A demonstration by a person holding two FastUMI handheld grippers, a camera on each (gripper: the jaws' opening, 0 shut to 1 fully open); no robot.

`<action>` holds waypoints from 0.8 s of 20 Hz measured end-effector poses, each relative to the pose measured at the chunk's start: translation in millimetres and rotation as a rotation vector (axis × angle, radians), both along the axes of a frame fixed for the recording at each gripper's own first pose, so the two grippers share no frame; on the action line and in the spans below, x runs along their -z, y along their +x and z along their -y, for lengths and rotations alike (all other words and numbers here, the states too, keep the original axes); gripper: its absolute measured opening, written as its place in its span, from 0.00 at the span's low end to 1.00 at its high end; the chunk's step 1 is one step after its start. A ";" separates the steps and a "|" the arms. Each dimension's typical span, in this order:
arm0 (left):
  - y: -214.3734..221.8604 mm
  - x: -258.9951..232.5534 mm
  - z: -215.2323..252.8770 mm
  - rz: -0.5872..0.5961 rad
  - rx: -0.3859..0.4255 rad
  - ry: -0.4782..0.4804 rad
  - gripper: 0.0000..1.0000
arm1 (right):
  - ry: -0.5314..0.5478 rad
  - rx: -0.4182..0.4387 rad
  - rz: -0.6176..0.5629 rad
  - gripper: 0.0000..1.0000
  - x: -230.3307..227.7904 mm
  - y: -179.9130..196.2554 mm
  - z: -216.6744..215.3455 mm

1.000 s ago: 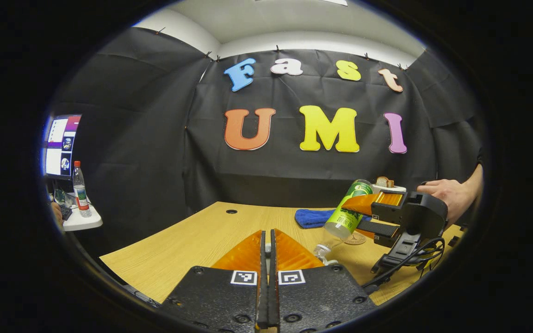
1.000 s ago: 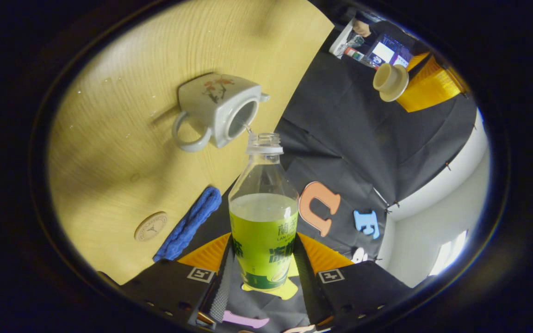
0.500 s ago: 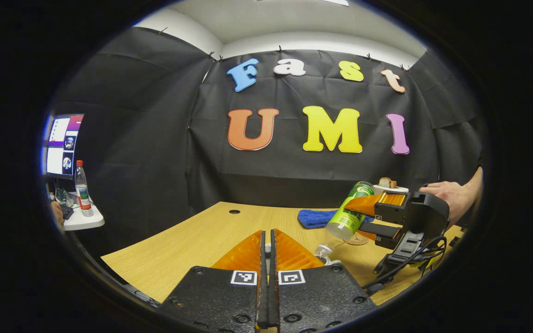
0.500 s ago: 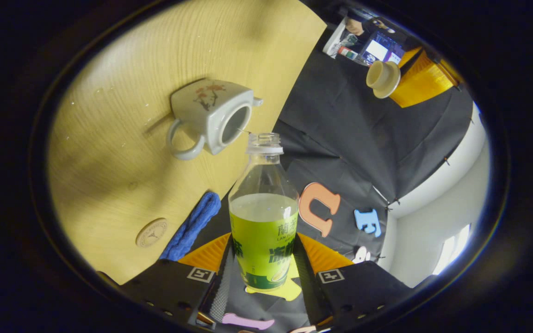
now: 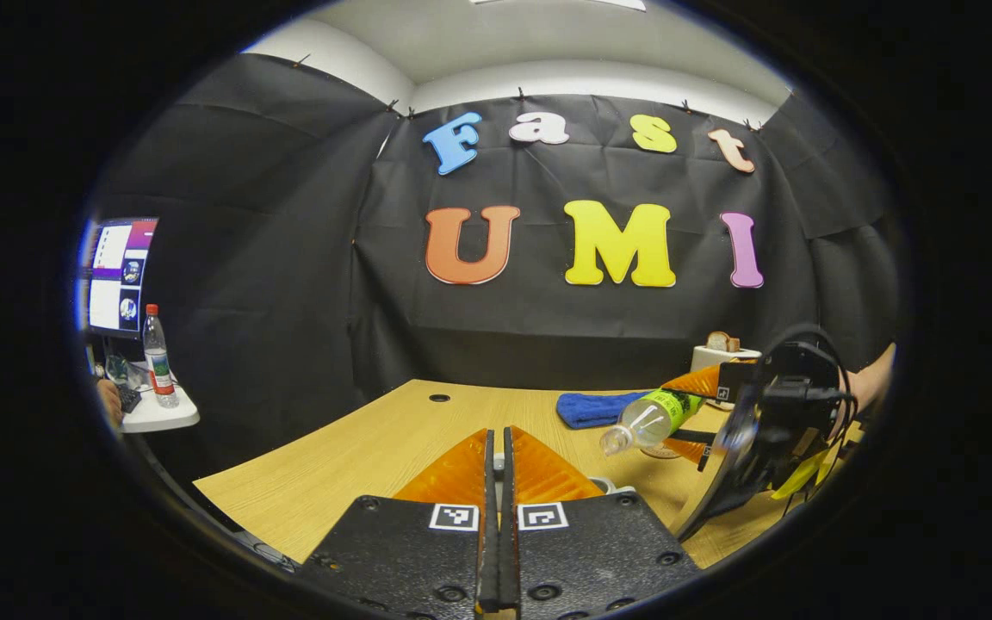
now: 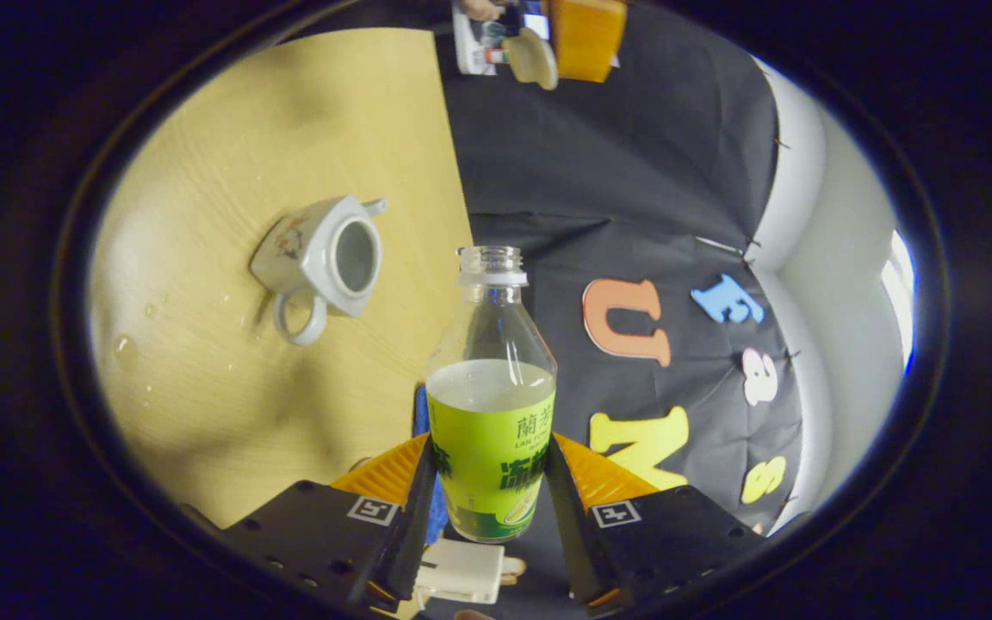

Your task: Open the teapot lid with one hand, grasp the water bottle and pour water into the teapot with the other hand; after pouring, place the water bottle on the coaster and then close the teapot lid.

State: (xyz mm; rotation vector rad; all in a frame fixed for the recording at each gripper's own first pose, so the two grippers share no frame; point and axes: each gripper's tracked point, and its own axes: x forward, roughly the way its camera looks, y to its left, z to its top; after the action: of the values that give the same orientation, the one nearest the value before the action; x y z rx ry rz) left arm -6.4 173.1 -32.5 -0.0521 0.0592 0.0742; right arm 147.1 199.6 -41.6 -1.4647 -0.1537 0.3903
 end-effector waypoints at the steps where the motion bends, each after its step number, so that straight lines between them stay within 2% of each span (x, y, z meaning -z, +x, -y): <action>1: -0.1 -1.1 2.2 0.001 0.000 -0.001 0.02 | 0.065 0.014 -0.023 0.65 -7.1 -1.5 4.5; 3: 1.4 -1.7 8.6 0.000 0.007 -0.007 0.02 | 0.200 0.050 -0.084 0.68 -16.5 -2.0 17.7; 6: 2.1 -5.7 22.8 0.007 0.033 -0.004 0.02 | 0.408 0.116 -0.153 0.67 -34.9 5.0 44.4; 10: 4.8 -6.8 35.4 0.003 0.060 0.000 0.02 | 0.773 0.212 -0.284 0.66 -44.1 24.0 83.7; 12: 4.8 -7.3 39.2 0.005 0.068 -0.002 0.02 | 0.979 0.265 -0.409 0.68 -32.9 37.5 94.9; 13: 5.0 -7.3 41.3 0.005 0.073 -0.005 0.02 | 1.082 0.289 -0.476 0.66 -27.8 41.7 97.1; 16: 5.2 -7.8 46.3 0.002 0.082 -0.009 0.02 | 1.257 0.378 -0.567 0.66 -5.3 61.4 111.5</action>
State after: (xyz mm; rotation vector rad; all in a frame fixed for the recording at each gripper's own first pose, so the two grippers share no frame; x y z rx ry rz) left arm -1.2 126.8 -24.7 -0.0587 0.0595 -0.0082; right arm 208.6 88.1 -36.3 -0.1014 0.2994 0.2828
